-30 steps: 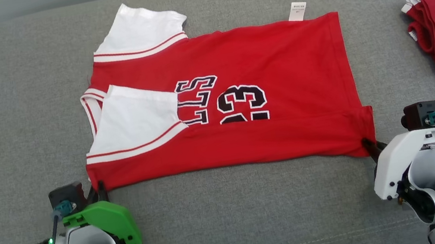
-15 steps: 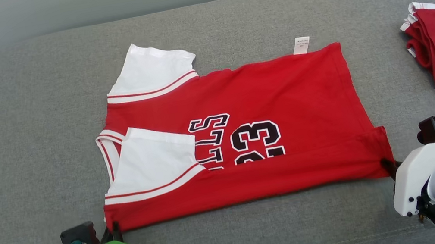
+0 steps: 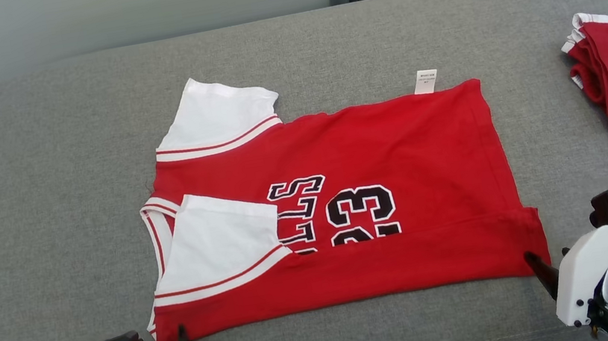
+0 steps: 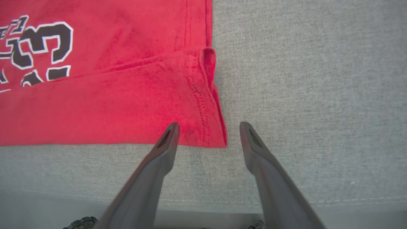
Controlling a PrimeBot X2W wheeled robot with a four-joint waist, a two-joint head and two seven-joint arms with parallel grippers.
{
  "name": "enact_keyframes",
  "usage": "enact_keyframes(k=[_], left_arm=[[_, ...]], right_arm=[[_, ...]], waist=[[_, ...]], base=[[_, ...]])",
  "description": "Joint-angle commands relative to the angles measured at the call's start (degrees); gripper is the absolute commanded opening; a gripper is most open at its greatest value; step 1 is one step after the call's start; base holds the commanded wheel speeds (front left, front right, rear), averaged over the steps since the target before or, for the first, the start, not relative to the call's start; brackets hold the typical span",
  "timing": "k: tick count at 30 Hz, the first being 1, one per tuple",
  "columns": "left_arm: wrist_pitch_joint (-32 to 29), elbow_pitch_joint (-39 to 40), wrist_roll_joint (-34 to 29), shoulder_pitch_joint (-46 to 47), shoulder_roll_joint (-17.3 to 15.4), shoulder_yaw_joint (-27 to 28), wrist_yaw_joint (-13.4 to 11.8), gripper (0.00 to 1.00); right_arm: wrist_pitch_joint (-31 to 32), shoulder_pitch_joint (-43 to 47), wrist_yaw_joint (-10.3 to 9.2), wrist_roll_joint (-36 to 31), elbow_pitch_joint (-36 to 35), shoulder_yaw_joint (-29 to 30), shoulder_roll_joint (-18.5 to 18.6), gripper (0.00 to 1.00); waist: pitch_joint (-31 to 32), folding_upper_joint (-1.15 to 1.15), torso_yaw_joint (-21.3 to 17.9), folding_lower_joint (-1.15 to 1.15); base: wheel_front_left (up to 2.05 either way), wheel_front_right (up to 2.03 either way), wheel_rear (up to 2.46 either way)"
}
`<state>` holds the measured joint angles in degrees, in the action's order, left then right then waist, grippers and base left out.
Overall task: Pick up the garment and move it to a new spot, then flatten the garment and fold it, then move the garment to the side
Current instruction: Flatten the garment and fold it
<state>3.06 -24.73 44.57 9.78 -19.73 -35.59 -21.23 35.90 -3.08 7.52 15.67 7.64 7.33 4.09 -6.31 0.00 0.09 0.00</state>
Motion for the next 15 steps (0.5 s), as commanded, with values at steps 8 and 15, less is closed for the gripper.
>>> enact_keyframes(k=[8, 15], left_arm=[[7.75, 2.39, -2.75, -0.84, -0.98, 2.23, -2.72, 1.00], [11.12, 8.97, -4.89, -1.97, -1.92, 4.31, -4.70, 1.00]], right_arm=[[-6.86, 2.58, -0.05, 0.15, -1.45, 3.04, -1.00, 1.00], [-15.78, 3.55, -0.05, 2.75, -0.80, 1.43, -1.13, 1.00]], waist=[[3.87, 0.00, 0.76, 0.00], [7.26, 0.00, 1.50, 0.00]], base=[[0.00, 0.00, 0.00], [0.00, 0.00, 0.00]])
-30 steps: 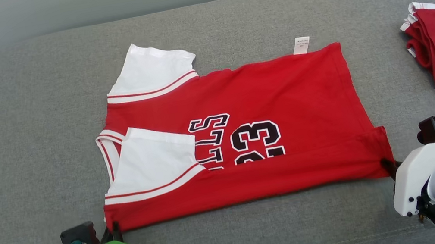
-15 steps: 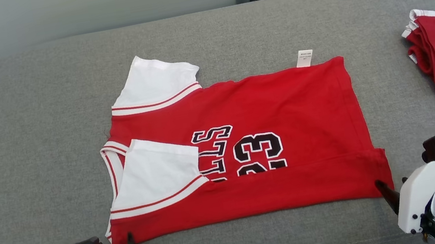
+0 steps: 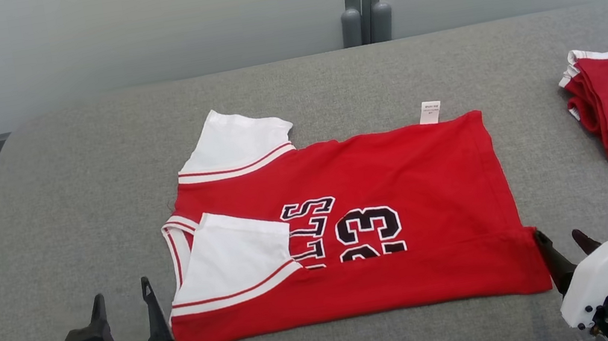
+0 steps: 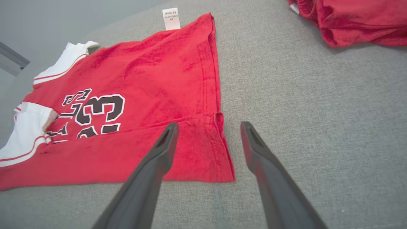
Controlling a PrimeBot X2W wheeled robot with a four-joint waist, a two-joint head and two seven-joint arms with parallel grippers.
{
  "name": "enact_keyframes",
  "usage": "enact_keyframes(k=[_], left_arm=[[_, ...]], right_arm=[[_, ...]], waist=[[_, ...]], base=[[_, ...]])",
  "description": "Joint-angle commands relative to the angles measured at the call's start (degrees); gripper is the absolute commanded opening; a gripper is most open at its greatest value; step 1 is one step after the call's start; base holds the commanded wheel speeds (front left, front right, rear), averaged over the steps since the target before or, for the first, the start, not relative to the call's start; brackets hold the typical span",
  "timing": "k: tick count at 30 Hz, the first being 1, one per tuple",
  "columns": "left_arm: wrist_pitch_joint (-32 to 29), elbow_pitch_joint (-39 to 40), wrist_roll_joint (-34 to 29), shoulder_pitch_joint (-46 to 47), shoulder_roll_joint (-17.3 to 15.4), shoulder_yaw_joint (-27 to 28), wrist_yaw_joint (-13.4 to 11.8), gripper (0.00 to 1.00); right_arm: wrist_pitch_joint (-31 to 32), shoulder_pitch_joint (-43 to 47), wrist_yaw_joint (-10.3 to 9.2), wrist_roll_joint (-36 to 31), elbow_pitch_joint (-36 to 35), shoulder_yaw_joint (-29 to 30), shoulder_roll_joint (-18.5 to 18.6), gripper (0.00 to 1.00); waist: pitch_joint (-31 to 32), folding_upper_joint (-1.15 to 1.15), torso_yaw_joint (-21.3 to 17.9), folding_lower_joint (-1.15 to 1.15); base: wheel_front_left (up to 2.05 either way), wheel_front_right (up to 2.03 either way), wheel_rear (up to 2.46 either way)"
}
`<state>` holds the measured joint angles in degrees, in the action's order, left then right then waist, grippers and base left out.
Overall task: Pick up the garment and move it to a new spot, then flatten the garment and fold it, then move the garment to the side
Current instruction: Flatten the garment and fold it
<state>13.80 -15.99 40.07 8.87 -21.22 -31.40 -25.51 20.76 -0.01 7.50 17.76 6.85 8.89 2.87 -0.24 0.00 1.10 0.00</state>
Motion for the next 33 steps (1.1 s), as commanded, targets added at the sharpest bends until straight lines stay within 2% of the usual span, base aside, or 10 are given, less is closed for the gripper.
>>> enact_keyframes(k=[1, 6, 10, 13, 16, 20, 23, 28, 33], left_arm=[[0.49, 1.03, -0.87, -1.10, -0.54, 0.34, -0.89, 1.00], [1.00, 4.75, -3.21, -1.76, -0.88, 0.45, -1.46, 1.00], [1.45, 8.17, -4.86, -2.09, -0.29, 2.11, -0.20, 1.00], [1.40, 11.86, -6.48, -2.62, 0.94, 4.65, 3.32, 1.00], [1.37, 14.05, -6.86, -4.16, 2.35, 7.77, 9.31, 1.00], [1.38, 12.93, -8.13, -6.20, 3.25, 10.35, 15.76, 1.00], [1.39, 11.78, -9.67, -7.56, 3.51, 11.84, 19.43, 1.00], [1.40, 10.47, -12.25, -9.65, 5.03, 14.63, 23.58, 1.00], [1.40, 9.13, -14.64, -11.28, 6.29, 16.80, 24.80, 1.00]], right_arm=[[-1.91, 0.53, -0.02, 1.24, 0.26, -0.47, 0.07, 1.00], [-10.28, -0.43, -0.02, 2.54, 1.43, -1.02, 0.08, 1.00], [-17.27, -1.46, -0.02, 1.64, 2.00, -2.50, 0.07, 1.00], [-21.03, -1.81, -0.02, 1.58, 2.36, -3.91, 0.10, 1.00], [-23.29, -2.14, -0.02, 2.39, 2.79, -5.37, 0.08, 1.00], [-24.74, -2.23, -0.02, 2.09, 2.54, -7.35, 0.10, 1.00], [-25.80, -2.08, -0.02, 0.37, 1.81, -8.94, 0.09, 1.00], [-27.49, -1.16, -0.02, -3.30, 1.44, -11.17, 0.10, 1.00], [-29.30, -0.27, -0.02, -5.24, 1.68, -11.48, 0.11, 1.00]], waist=[[1.52, 0.00, 0.61, 0.00], [2.83, 0.00, 1.06, 0.00], [3.57, 0.00, 1.39, 0.00], [3.87, 0.00, 1.78, 0.00], [4.12, 0.00, 2.12, 0.00], [4.36, 0.00, 2.56, 0.00], [4.45, 0.00, 2.90, 0.00], [4.55, 0.00, 3.42, 0.00], [4.63, 0.00, 3.52, 0.00]], base=[[0.00, 0.00, 0.00], [0.00, 0.00, 0.00], [0.00, 0.00, 0.00], [0.00, 0.00, 0.00], [0.00, 0.00, 0.00], [0.00, 0.00, 0.00], [0.00, 0.00, 0.00], [0.00, 0.00, 0.00], [0.00, 0.00, 0.00]])
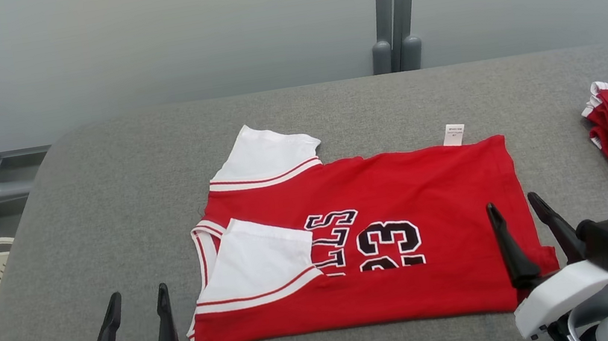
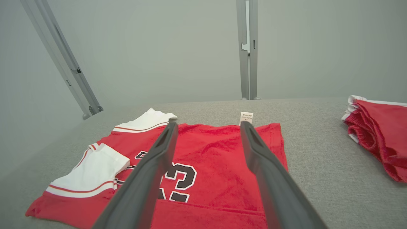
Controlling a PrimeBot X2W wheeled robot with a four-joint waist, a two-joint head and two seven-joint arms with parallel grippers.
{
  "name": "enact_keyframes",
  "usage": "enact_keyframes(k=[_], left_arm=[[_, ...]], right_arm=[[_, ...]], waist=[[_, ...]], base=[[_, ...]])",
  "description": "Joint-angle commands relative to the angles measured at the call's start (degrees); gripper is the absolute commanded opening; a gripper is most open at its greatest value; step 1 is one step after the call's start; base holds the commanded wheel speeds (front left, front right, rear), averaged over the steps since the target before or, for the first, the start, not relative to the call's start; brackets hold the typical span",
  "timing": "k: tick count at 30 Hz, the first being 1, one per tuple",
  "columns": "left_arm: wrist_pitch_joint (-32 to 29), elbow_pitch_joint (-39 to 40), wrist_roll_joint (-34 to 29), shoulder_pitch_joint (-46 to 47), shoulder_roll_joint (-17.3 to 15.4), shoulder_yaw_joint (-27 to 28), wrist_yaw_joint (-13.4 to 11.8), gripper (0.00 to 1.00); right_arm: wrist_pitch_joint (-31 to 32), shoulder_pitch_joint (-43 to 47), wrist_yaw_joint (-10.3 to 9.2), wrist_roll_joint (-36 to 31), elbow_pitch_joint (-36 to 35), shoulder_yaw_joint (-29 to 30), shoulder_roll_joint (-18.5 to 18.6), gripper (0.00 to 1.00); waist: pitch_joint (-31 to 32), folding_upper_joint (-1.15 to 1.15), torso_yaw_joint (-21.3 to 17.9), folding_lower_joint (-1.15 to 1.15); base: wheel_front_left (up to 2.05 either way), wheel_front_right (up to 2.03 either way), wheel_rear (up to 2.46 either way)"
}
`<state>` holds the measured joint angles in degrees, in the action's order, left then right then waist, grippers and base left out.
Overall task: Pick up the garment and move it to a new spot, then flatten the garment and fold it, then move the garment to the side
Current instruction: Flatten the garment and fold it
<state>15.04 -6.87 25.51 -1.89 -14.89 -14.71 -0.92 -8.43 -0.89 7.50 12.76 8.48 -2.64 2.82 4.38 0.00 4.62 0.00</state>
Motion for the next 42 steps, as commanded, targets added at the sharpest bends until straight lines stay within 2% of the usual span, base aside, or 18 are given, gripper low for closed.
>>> enact_keyframes(k=[1, 10, 31, 36, 41, 42], left_arm=[[0.17, -0.24, -0.53, -0.99, 0.31, 0.62, 0.29, 1.00], [0.17, -2.97, -3.98, -3.81, 2.03, 3.67, 0.03, 1.00], [0.18, -5.61, -4.13, -2.60, 3.23, 4.68, 1.08, 1.00], [-2.10, -6.55, -1.35, -0.78, 3.83, 4.70, 2.54, 1.00], [-7.36, -9.23, -0.26, 4.94, 3.54, 3.21, 4.02, 1.00], [-7.36, -9.23, -0.26, 4.94, 3.54, 3.21, 4.02, 1.00]], right_arm=[[-0.51, 0.83, -0.02, -0.84, 0.23, 0.28, 0.16, 1.00], [-2.18, 2.37, -0.02, -2.81, 1.34, 2.72, 0.14, 1.00], [-0.61, 0.68, -0.02, -1.58, 2.44, 2.10, 0.14, 1.00], [1.67, -1.55, -0.02, -0.03, 2.50, 2.42, 0.13, 1.00], [10.16, -5.94, -0.02, -0.38, 2.99, 3.15, 0.14, 1.00], [10.16, -5.94, -0.02, -0.38, 2.99, 3.15, 0.14, 1.00]], waist=[[0.04, 0.00, -0.02, 0.00], [0.53, 0.00, -0.96, 0.00], [-0.35, 0.00, -1.56, 0.00], [-1.23, 0.00, -1.91, 0.00], [-3.14, 0.00, -2.23, 0.00], [-3.14, 0.00, -2.23, 0.00]], base=[[0.00, 0.00, 0.00], [0.00, 0.00, 0.00], [0.00, 0.00, 0.00], [0.00, 0.00, 0.00], [0.00, 0.00, 0.00], [0.00, 0.00, 0.00]])
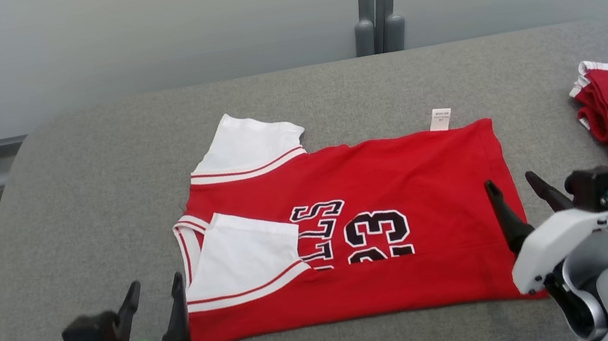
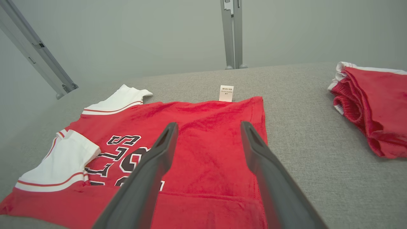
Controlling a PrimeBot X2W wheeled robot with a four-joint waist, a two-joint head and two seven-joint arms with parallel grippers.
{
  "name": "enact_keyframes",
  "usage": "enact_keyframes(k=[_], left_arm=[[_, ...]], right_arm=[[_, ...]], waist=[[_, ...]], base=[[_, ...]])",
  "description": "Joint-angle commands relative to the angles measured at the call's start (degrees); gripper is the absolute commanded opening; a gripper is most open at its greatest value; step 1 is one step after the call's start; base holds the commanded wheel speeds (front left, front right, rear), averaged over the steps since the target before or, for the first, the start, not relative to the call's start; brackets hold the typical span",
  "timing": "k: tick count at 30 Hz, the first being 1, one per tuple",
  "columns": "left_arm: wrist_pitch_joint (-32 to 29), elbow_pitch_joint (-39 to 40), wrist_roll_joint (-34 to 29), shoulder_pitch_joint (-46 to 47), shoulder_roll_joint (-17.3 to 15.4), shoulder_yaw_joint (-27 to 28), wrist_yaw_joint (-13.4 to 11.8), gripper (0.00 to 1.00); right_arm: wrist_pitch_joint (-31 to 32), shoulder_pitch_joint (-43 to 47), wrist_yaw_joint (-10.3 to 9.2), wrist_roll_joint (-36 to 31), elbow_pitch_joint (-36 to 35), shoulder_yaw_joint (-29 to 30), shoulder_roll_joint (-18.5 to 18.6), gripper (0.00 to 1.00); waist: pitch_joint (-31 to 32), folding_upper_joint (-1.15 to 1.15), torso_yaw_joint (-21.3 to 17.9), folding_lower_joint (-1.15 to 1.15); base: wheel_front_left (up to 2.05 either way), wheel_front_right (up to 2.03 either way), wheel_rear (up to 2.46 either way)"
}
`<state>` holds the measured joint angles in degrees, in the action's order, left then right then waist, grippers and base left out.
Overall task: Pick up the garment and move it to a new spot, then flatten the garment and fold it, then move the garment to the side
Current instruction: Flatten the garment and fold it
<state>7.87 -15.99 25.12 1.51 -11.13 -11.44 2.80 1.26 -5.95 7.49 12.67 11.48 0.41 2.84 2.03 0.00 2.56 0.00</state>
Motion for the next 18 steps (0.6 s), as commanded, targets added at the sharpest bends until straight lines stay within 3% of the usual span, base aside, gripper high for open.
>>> enact_keyframes(k=[1, 5, 12, 18], left_arm=[[-1.65, -0.74, -0.06, 3.15, -0.53, -0.68, 0.66, 1.00], [-9.64, -3.44, 0.01, 14.23, -0.41, -3.16, 1.86, 1.00], [-19.67, -11.40, -0.15, 30.74, 0.53, -6.24, 2.96, 1.00], [-24.64, -17.83, -1.93, 42.66, 0.97, -7.44, 1.86, 1.00]], right_arm=[[2.89, -1.87, 0.00, -0.29, 0.16, 0.35, 0.13, 1.00], [15.31, -7.97, 0.00, -1.26, -1.06, 0.13, 0.27, 1.00], [28.06, -17.44, 0.00, -2.56, -3.28, -0.12, 1.63, 1.00], [37.76, -25.18, -0.01, -2.25, -2.92, -2.47, 4.58, 1.00]], waist=[[-1.28, 0.00, -0.19, 0.00], [-6.11, 0.00, -0.33, 0.00], [-13.38, 0.00, -1.66, 0.00], [-19.47, 0.00, -4.01, 0.00]], base=[[0.00, 0.00, 0.00], [0.00, 0.00, 0.00], [0.00, 0.00, 0.00], [0.00, 0.00, 0.00]])
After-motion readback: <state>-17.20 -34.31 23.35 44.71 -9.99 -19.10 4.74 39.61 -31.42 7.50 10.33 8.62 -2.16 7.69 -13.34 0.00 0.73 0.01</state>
